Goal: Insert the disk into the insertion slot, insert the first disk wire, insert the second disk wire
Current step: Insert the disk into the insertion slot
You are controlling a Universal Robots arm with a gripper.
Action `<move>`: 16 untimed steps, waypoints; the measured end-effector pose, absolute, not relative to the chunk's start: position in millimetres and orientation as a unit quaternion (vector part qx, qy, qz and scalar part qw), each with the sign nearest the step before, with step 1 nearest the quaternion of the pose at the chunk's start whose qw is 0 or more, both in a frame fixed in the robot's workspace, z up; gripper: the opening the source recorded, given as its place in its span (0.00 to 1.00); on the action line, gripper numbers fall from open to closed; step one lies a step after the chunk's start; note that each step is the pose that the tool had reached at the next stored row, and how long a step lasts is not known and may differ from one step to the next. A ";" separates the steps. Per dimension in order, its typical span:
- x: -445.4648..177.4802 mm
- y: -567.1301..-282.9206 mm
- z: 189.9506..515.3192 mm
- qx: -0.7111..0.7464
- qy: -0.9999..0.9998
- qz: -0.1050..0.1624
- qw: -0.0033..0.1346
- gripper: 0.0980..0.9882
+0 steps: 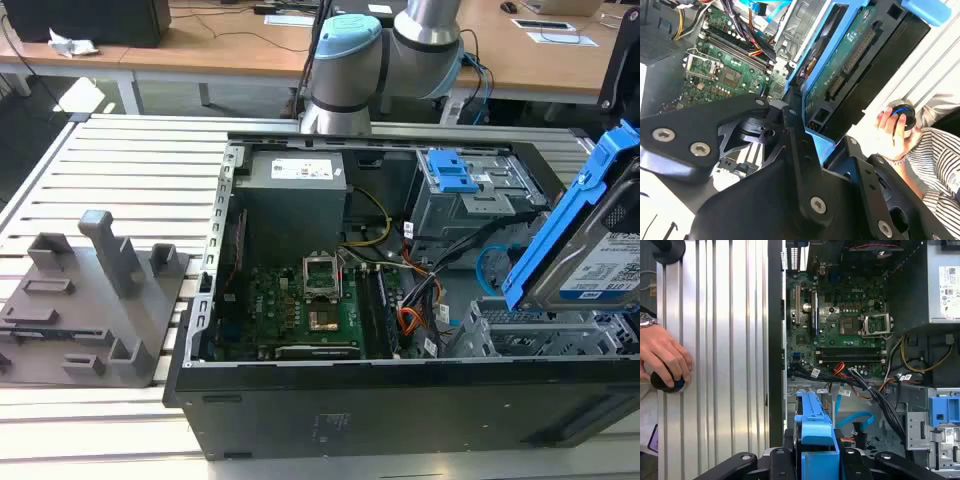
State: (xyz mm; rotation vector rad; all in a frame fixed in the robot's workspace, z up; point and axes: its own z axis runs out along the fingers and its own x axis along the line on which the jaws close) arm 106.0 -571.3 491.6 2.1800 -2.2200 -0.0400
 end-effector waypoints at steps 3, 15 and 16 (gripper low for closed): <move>106.0 -571.3 481.4 0.700 -0.713 -0.013 0.015 0.30; 113.3 -561.8 453.6 0.701 -0.713 -0.015 0.016 0.30; 114.3 -558.8 451.1 0.701 -0.713 -0.015 0.016 0.30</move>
